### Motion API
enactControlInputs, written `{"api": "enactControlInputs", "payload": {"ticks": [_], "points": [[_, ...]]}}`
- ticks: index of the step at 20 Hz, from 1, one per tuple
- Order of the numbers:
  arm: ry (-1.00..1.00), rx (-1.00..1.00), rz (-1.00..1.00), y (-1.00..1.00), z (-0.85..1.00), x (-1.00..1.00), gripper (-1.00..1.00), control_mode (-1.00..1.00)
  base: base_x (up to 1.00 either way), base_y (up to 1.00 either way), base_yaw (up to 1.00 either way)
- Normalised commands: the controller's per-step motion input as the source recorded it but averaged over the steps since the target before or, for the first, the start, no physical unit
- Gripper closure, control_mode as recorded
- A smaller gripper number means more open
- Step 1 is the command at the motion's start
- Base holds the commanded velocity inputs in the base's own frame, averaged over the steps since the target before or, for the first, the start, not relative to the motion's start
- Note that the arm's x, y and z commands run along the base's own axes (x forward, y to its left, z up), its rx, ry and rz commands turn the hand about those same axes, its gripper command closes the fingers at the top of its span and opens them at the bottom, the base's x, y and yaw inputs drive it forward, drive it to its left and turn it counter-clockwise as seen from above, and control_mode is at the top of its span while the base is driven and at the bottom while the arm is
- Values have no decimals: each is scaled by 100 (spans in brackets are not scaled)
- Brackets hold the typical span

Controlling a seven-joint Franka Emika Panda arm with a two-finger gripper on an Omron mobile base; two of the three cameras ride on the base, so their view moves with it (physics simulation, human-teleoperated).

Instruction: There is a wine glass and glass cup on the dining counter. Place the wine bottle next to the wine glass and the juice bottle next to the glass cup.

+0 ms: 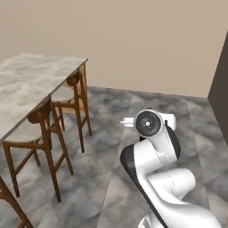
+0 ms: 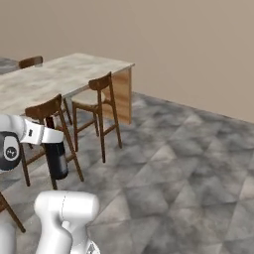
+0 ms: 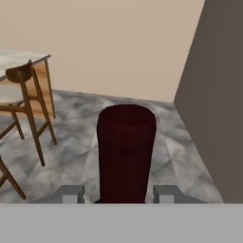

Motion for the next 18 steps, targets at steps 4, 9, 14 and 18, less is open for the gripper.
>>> {"api": "enactControlInputs", "payload": {"ticks": [4,9,14,18], "points": [[0,0,0,0,0,0,100,100,58,-50,15],[0,0,0,0,0,0,100,100,52,-53,13],[0,0,0,0,0,0,100,100,51,-58,5],[0,0,0,0,0,0,100,100,52,-60,0]]}}
